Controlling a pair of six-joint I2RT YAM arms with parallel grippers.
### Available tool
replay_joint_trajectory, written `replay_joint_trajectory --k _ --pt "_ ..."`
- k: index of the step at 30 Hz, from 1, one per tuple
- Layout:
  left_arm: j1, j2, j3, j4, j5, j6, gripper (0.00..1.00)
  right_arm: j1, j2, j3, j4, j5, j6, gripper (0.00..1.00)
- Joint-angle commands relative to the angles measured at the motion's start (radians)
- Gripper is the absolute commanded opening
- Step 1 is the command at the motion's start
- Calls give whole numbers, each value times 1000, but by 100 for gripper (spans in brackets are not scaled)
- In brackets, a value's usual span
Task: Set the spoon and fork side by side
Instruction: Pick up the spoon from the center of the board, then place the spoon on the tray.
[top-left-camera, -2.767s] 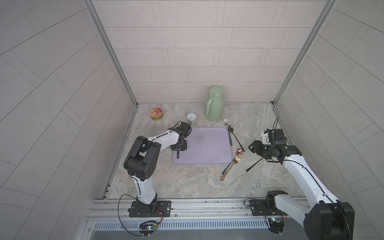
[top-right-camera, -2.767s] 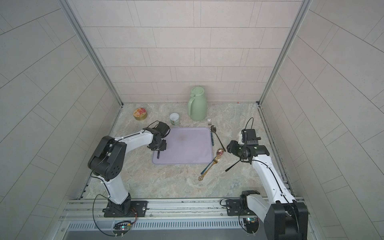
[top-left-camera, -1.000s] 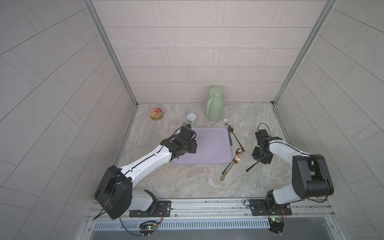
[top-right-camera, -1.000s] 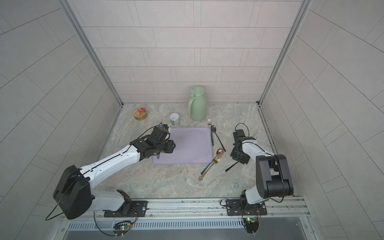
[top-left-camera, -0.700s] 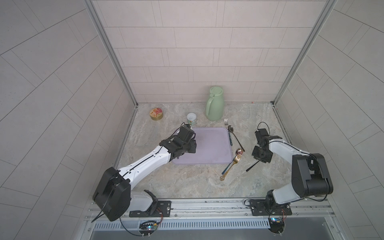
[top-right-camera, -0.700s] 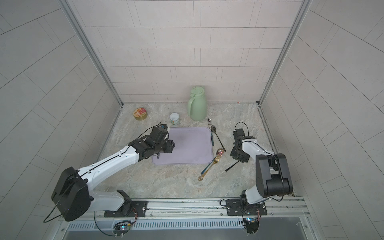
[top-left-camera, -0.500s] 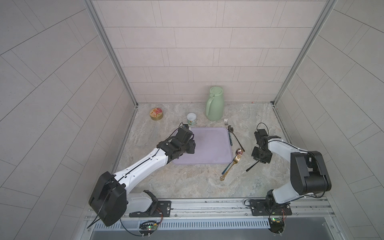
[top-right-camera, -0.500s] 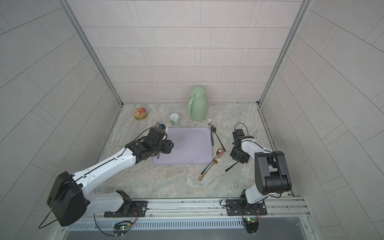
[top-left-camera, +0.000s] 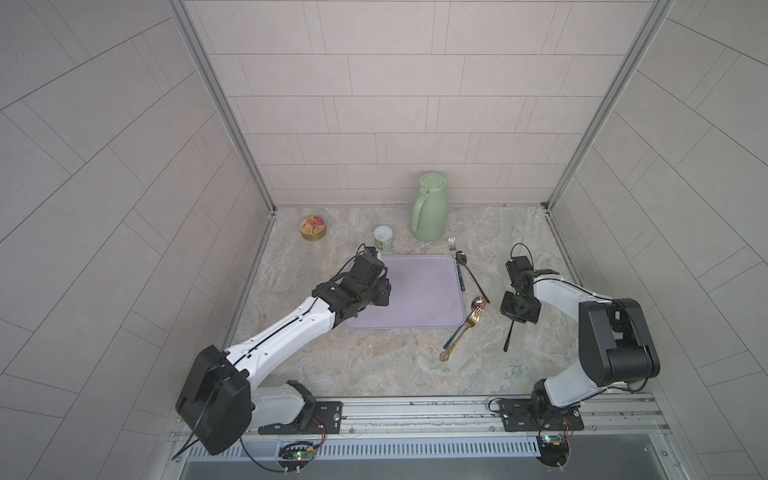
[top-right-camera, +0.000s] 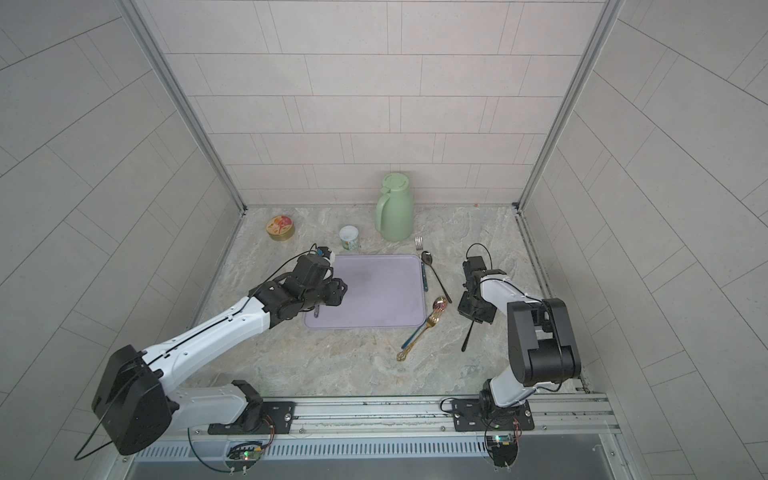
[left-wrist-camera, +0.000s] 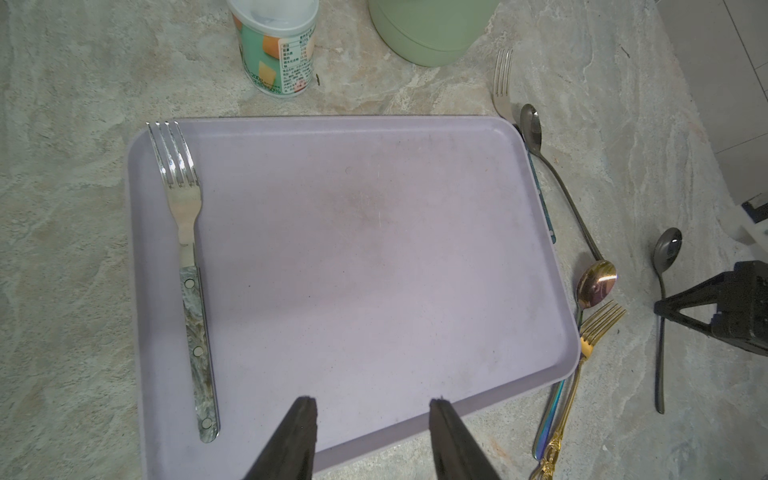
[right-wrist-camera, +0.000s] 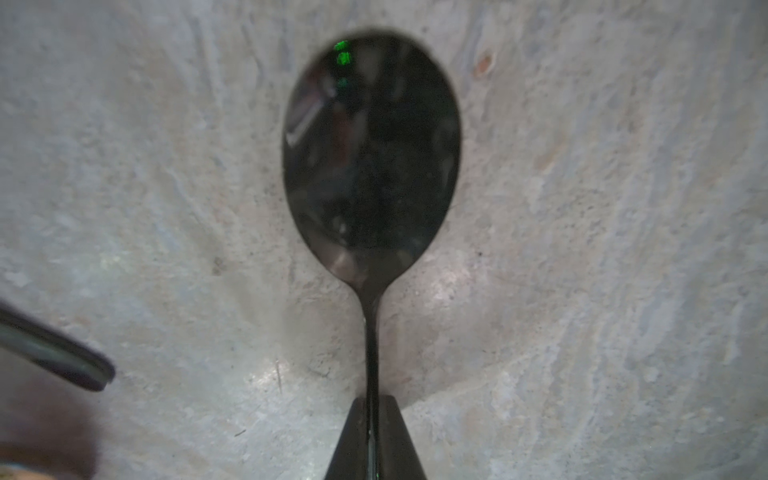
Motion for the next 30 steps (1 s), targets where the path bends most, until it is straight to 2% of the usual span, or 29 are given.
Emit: replay_joint_trajectory --k 1,6,11,17,23,30 --pt "3 -1 -13 5 -2 3 46 6 -11 20 -23 1 -19 9" --pt "3 1 -13 4 -4 0 46 11 -47 66 -98 -6 -40 5" --pt "3 -6 -18 0 -20 -9 46 47 -144 107 -149 -13 -11 6" --pt "3 -13 -29 8 -36 -16 46 145 -190 243 -234 2 21 6" --pt "3 -18 -30 -1 -73 -26 46 275 -109 428 -283 27 62 6" --pt "3 -73 -58 2 -134 -45 46 431 110 668 -310 52 101 5"
